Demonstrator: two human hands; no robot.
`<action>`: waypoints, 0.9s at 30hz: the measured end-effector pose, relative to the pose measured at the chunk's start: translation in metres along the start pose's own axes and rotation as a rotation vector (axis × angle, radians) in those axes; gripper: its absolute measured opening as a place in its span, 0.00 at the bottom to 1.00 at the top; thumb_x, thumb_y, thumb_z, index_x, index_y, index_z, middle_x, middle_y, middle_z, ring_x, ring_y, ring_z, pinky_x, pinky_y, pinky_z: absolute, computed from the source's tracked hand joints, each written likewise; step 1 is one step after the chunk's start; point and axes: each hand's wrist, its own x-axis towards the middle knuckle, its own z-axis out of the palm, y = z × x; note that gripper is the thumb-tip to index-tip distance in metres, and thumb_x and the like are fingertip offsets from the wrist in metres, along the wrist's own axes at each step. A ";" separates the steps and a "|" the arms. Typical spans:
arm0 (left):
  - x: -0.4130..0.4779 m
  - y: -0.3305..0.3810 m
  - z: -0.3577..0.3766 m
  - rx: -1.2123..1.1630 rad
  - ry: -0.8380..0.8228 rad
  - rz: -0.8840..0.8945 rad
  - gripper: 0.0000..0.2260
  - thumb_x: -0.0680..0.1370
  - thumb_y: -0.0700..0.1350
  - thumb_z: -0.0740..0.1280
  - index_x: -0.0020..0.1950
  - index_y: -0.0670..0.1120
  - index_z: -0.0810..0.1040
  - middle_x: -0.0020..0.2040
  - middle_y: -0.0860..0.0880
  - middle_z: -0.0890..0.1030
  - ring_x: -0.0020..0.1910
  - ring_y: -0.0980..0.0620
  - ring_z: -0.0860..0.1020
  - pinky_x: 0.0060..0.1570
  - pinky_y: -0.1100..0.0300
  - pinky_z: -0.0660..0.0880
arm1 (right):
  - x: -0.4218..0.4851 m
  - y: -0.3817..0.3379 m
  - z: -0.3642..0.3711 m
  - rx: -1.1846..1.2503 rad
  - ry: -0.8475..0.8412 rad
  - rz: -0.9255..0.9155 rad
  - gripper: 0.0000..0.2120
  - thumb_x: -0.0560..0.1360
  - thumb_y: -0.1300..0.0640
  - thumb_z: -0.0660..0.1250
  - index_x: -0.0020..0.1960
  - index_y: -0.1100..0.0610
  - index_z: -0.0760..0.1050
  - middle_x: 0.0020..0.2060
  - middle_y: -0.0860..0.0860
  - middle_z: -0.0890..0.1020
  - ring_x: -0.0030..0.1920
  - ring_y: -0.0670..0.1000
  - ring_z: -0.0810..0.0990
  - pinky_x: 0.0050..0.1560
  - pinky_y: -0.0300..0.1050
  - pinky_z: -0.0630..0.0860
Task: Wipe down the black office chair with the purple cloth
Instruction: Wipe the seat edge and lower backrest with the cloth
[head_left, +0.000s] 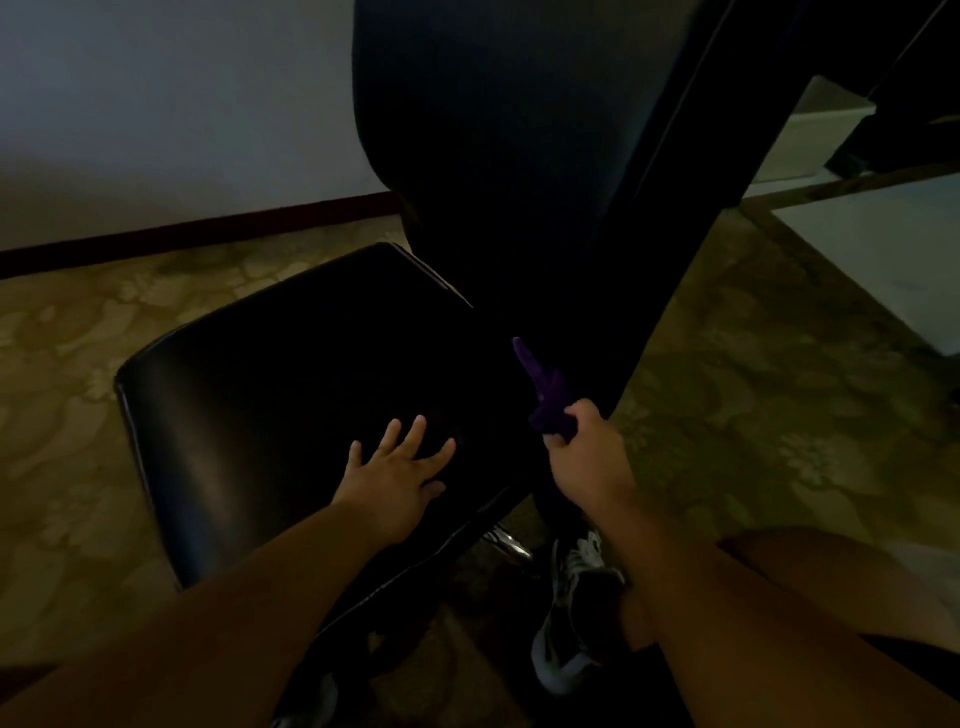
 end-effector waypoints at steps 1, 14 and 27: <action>0.002 0.004 -0.003 -0.002 -0.005 -0.012 0.26 0.85 0.56 0.50 0.79 0.61 0.41 0.79 0.49 0.35 0.78 0.44 0.36 0.74 0.36 0.45 | -0.001 -0.003 0.002 -0.004 -0.005 -0.001 0.13 0.78 0.58 0.65 0.61 0.54 0.68 0.53 0.55 0.78 0.46 0.53 0.78 0.42 0.47 0.76; 0.033 0.040 -0.020 -0.142 0.047 -0.199 0.26 0.83 0.59 0.51 0.79 0.64 0.44 0.80 0.51 0.39 0.79 0.46 0.40 0.71 0.32 0.50 | 0.008 -0.006 0.016 -0.197 -0.049 -0.201 0.09 0.76 0.52 0.65 0.53 0.54 0.69 0.52 0.54 0.72 0.48 0.56 0.75 0.45 0.52 0.75; 0.040 0.025 -0.019 -0.161 -0.013 -0.098 0.26 0.84 0.58 0.52 0.79 0.63 0.44 0.80 0.52 0.37 0.78 0.45 0.37 0.70 0.29 0.47 | 0.126 0.001 -0.009 -0.202 -0.081 -0.143 0.27 0.81 0.56 0.58 0.78 0.49 0.56 0.73 0.57 0.58 0.69 0.64 0.63 0.65 0.54 0.68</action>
